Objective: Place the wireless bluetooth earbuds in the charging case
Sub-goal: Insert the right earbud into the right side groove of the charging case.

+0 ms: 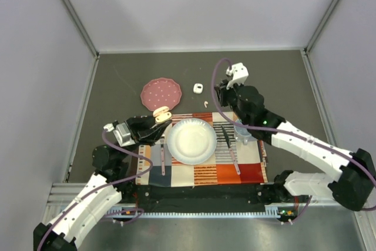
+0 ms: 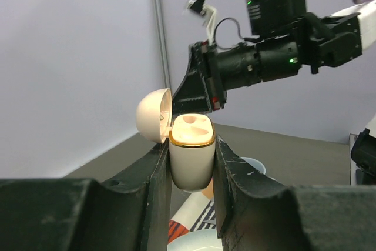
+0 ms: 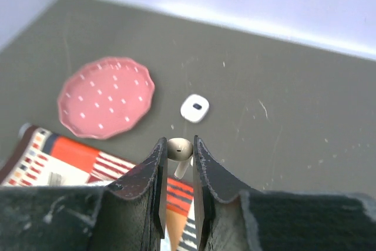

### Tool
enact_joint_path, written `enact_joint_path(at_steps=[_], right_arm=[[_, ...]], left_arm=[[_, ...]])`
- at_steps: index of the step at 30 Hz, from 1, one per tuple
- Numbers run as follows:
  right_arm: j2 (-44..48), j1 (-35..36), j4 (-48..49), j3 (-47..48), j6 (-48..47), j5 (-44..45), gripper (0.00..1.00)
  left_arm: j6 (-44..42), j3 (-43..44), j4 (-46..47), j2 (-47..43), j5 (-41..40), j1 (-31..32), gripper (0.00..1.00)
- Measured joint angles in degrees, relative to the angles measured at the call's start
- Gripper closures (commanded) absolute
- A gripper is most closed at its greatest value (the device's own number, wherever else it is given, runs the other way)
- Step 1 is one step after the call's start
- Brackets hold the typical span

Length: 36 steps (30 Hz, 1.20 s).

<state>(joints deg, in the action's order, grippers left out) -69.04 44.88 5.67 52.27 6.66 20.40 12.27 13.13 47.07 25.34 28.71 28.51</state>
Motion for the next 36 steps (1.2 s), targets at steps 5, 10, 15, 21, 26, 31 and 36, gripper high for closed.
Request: enact_joint_path(at_steps=[5, 10, 15, 21, 26, 31, 36], right_arm=[[6.05, 3.72, 7.82, -3.41, -0.04, 3.32, 1.00], [10.01, 8.11, 13.53, -5.64, -1.60, 5.64, 1.00], [11.21, 10.99, 15.12, -5.31, -2.01, 5.42, 1.00], [10.95, 15.43, 14.67, -3.34, -2.03, 4.63, 1.00], [9.53, 18.34, 14.67, -0.37, -2.14, 2.58, 1.00], [7.28, 21.53, 14.91, 2.14, -2.16, 0.59, 1.00], [5.46, 24.24, 16.72, 2.60, -2.99, -0.61, 1.00]], left_arm=[[0.55, -0.63, 1.86, 1.36, -0.72, 0.00, 1.00], [1.03, -0.70, 2.51, 1.90, -1.16, 0.00, 1.00], [1.03, -1.11, 2.62, 1.92, -1.53, 0.00, 1.00], [0.79, -1.25, 2.60, 2.01, -1.79, 0.00, 1.00], [0.81, -1.46, 2.69, 2.82, -1.79, 0.00, 1.00], [0.81, -1.68, 2.69, 3.06, -1.81, 0.00, 1.00], [0.81, -1.68, 2.80, 3.19, -1.81, 0.00, 1.00]])
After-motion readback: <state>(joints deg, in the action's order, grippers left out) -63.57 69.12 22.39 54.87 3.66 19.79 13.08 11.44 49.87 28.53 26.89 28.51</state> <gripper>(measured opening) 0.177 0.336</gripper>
